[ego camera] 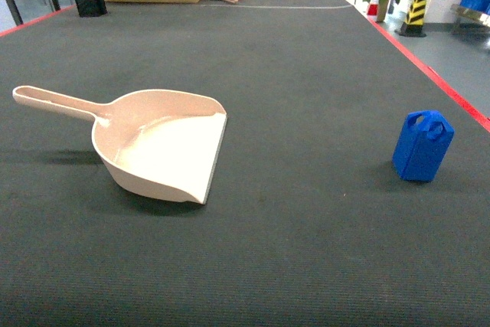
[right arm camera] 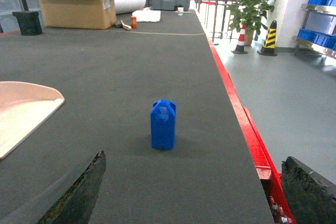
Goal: Place part in tray to right shelf
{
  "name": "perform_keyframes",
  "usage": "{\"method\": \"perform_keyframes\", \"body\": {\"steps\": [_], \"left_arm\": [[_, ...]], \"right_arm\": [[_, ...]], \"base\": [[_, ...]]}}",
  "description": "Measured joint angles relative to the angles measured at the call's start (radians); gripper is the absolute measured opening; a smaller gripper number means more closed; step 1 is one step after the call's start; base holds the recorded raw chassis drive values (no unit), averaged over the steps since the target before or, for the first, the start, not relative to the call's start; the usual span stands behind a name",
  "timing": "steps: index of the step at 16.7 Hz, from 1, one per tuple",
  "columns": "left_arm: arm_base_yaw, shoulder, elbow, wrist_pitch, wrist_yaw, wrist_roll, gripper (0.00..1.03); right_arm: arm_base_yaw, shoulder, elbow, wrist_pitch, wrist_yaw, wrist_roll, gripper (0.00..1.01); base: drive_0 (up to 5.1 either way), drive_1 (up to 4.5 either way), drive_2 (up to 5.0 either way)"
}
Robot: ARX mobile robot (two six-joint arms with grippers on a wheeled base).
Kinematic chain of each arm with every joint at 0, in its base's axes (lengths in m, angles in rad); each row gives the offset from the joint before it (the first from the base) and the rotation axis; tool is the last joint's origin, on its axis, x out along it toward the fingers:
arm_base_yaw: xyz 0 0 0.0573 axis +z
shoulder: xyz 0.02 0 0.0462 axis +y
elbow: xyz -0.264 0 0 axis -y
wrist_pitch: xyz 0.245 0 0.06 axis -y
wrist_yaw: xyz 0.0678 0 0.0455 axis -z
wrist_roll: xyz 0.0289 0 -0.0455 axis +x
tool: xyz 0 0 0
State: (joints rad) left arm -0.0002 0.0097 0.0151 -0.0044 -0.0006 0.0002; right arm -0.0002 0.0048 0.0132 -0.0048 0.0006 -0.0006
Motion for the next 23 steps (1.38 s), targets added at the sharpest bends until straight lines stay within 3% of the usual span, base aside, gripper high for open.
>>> {"method": "perform_keyframes", "body": {"steps": [23], "left_arm": [[0.0,0.0,0.0,0.0,0.0,0.0,0.98]], "right_arm": [[0.0,0.0,0.0,0.0,0.0,0.0,0.98]], "base": [[0.0,0.0,0.0]]}}
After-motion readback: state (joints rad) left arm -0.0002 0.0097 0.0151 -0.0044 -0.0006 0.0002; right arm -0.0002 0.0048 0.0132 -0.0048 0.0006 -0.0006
